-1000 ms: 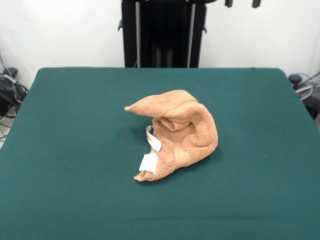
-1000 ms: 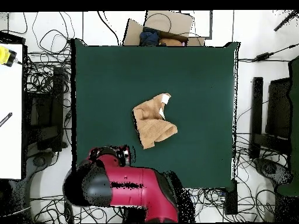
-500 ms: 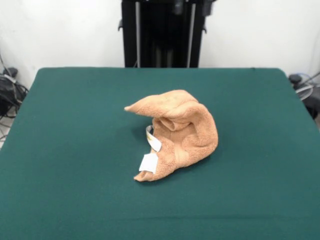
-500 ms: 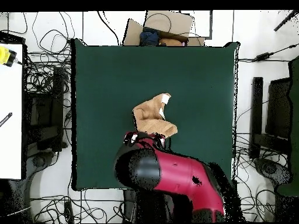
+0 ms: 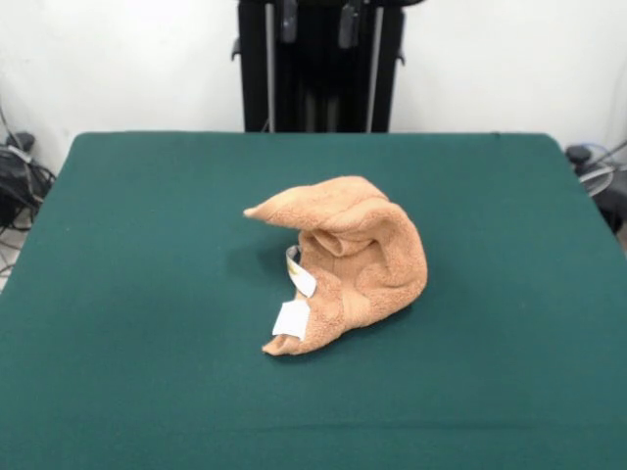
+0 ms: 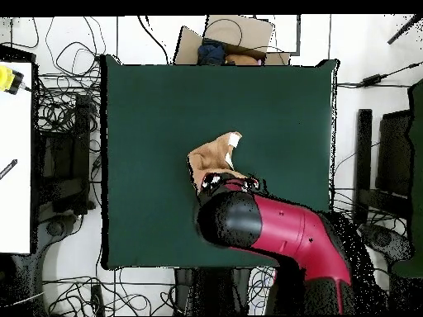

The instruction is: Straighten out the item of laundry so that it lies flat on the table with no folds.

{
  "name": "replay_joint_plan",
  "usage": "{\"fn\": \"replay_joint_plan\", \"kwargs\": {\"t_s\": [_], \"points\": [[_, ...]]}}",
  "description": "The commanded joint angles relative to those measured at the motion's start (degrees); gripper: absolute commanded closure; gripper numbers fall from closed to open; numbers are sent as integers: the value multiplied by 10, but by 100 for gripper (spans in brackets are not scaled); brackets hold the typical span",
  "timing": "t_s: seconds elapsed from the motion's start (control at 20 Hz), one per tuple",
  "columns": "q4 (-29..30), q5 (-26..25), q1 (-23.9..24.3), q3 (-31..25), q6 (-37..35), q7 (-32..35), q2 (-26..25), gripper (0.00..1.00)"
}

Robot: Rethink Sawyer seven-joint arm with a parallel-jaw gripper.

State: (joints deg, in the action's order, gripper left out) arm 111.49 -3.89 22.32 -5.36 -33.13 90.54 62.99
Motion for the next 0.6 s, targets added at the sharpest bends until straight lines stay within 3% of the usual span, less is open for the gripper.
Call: {"fn": "replay_joint_plan", "kwargs": {"t_s": [0.05,0.6], "points": [[-37,-43,19,-74,-57,-74,-60,0],[-55,-66,62,-121,23,-53,-137,0]]}}
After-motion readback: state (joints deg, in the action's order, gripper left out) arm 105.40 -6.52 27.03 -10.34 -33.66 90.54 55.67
